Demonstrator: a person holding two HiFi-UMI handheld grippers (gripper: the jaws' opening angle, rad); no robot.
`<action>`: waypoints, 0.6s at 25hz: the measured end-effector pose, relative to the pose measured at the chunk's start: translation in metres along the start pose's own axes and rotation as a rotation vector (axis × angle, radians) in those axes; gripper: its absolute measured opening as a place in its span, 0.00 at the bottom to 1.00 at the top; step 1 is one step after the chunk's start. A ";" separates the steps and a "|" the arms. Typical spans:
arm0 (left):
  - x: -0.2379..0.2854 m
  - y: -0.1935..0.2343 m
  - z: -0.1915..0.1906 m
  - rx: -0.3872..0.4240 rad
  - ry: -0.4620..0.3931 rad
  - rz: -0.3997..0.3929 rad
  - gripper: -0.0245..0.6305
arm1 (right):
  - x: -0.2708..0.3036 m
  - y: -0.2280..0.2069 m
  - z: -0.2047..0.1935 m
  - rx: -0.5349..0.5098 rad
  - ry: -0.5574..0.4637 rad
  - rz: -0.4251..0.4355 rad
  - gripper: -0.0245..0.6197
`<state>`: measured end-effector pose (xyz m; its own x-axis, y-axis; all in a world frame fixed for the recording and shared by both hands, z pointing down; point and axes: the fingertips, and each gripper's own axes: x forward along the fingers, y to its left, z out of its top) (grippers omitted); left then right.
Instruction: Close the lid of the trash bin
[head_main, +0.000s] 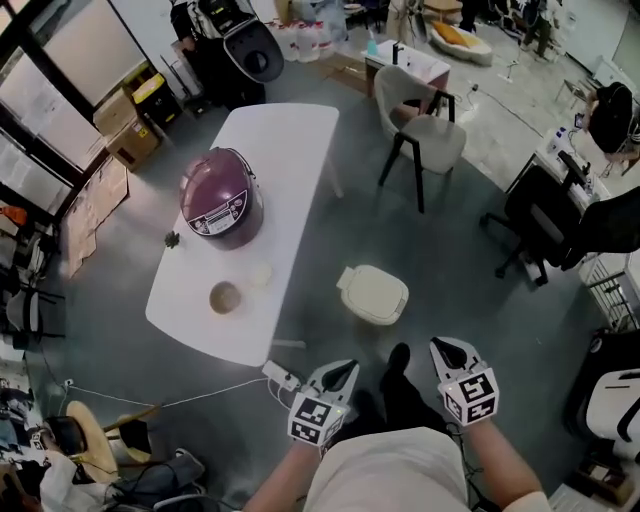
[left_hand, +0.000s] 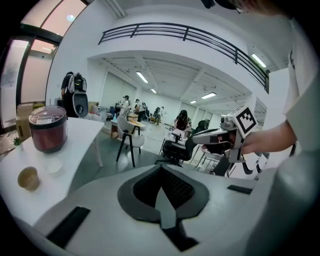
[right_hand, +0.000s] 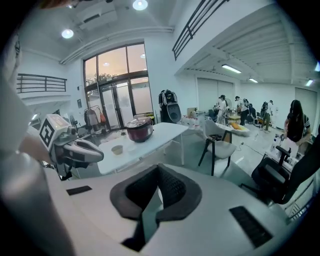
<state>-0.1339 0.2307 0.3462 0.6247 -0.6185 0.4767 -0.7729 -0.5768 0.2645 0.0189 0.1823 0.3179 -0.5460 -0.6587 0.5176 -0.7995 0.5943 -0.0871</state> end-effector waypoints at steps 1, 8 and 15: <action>-0.008 -0.003 0.004 0.003 -0.013 -0.003 0.06 | -0.007 0.004 0.005 -0.003 -0.012 -0.006 0.06; -0.049 -0.027 0.025 0.040 -0.079 -0.006 0.06 | -0.052 0.026 0.018 -0.016 -0.065 -0.002 0.06; -0.072 -0.057 0.048 0.026 -0.150 0.022 0.06 | -0.096 0.025 0.034 -0.010 -0.108 0.036 0.06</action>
<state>-0.1298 0.2823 0.2569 0.6185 -0.7031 0.3508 -0.7849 -0.5745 0.2324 0.0426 0.2449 0.2364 -0.5989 -0.6824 0.4191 -0.7764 0.6231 -0.0951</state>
